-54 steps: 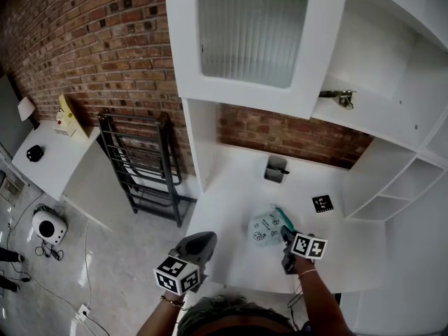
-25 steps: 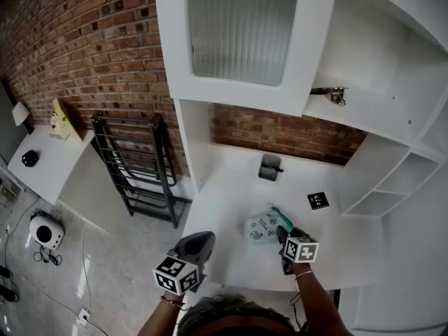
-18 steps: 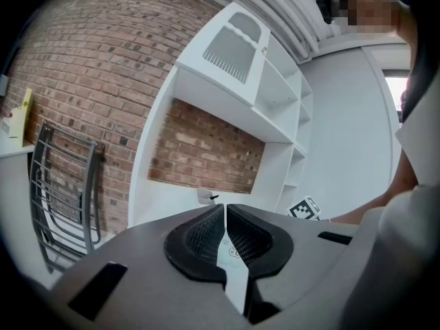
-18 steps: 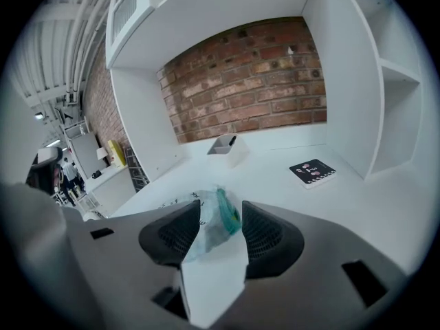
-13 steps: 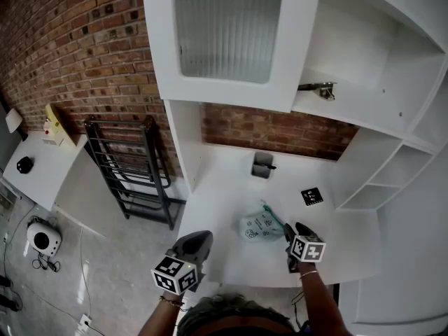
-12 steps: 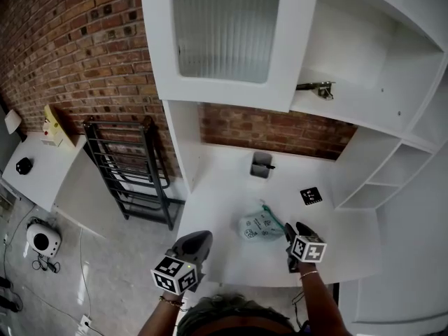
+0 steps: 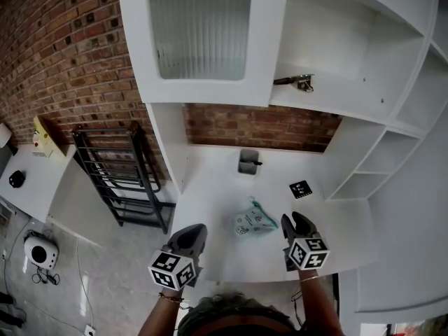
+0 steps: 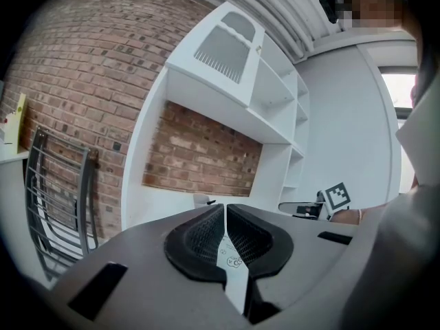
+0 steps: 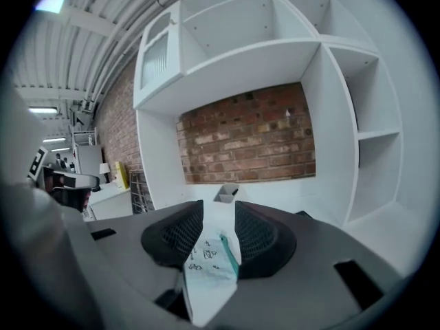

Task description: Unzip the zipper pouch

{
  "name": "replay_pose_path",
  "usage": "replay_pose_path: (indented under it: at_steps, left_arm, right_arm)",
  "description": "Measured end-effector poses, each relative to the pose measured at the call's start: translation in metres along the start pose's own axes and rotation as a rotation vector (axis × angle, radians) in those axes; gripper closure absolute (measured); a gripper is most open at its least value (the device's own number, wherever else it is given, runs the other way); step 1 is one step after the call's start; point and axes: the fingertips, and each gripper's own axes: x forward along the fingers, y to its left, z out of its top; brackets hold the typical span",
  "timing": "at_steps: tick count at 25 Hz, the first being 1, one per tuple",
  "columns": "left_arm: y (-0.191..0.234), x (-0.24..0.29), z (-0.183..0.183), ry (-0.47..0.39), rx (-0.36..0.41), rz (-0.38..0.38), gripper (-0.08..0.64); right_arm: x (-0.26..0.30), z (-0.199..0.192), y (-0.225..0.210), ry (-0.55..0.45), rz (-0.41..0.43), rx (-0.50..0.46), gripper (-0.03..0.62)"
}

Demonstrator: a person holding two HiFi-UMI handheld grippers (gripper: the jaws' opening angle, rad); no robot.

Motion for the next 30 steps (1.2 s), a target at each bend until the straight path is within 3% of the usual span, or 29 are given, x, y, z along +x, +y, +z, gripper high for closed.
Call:
replay_pose_path:
  at_steps: [8,14,30]
  left_arm:
    - [-0.001,0.002,0.022,-0.038,0.009,0.028,0.548]
    - [-0.006,-0.005,0.039,-0.075,0.034,0.06,0.548]
    - [-0.019,-0.024,0.05,-0.121,0.09,0.107,0.548]
  right_arm:
    - [-0.041,0.059,0.034,-0.193,0.039,0.031,0.543]
    - [-0.069,0.079,0.044,-0.258,-0.002,-0.062,0.586]
    - [-0.099,0.082,0.055,-0.286,-0.037,-0.103,0.592]
